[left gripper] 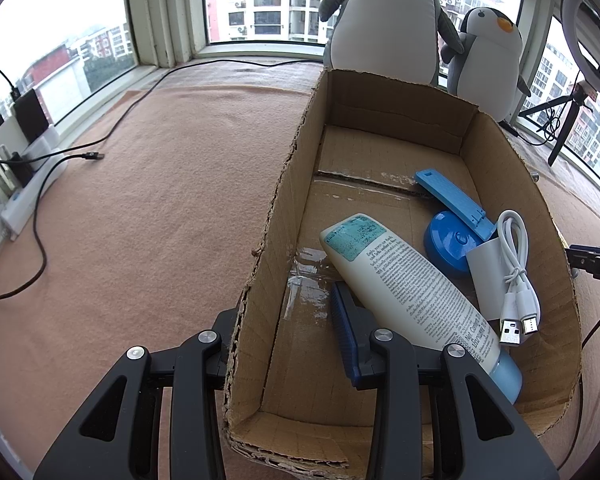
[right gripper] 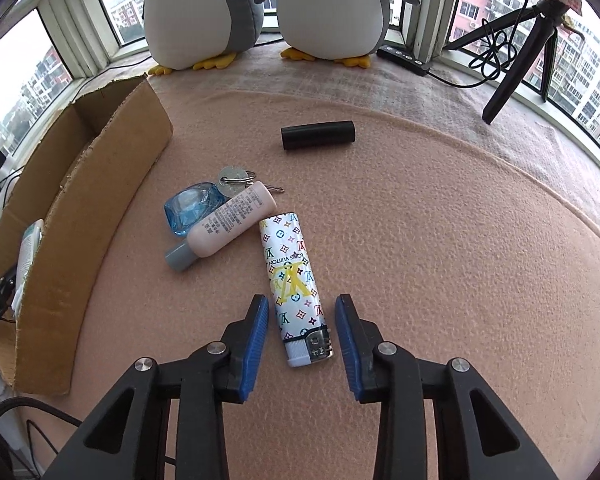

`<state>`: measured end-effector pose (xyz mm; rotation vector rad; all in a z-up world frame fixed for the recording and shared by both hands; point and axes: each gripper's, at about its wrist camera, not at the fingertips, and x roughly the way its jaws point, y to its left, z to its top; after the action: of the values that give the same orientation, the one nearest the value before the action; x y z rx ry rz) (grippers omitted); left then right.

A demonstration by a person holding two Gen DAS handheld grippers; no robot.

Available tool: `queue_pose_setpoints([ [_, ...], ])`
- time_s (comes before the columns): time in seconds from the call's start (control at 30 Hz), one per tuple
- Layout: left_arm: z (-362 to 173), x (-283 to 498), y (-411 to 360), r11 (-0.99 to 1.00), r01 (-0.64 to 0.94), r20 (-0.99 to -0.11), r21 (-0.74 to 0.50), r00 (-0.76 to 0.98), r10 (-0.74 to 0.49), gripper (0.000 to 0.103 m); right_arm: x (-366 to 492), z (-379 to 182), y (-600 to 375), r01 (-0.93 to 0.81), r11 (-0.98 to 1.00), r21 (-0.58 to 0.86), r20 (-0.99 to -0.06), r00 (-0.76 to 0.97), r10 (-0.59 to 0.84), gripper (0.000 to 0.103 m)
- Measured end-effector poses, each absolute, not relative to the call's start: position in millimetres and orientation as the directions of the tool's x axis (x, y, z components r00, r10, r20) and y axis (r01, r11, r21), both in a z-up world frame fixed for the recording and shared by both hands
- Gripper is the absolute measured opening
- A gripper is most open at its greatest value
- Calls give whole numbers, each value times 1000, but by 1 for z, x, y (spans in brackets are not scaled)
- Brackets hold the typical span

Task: Organize rigid objects
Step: 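Grasp the patterned lighter with the right gripper and lift it, then carry the lighter over the box with the right gripper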

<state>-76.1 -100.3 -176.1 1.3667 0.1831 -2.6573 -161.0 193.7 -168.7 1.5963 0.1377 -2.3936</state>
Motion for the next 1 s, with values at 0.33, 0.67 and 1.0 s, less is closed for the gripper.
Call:
queue_pose_setpoints([
  [0.33, -176, -76, -100, -982, 187, -815, -41, -575, -76, 36, -170, -170, 186, 288, -957, 24, -915, -379, -137, 21],
  [0.67, -176, -76, -100, -982, 187, -815, -41, -575, -75, 36, -158, -158, 193, 267, -962, 64, -902, -398, -170, 21],
  [1.0, -176, -76, -100, -982, 187, -815, -41, -575, -75, 36, -149, -96, 157, 341, -931, 132, -827, -479, -293, 21],
])
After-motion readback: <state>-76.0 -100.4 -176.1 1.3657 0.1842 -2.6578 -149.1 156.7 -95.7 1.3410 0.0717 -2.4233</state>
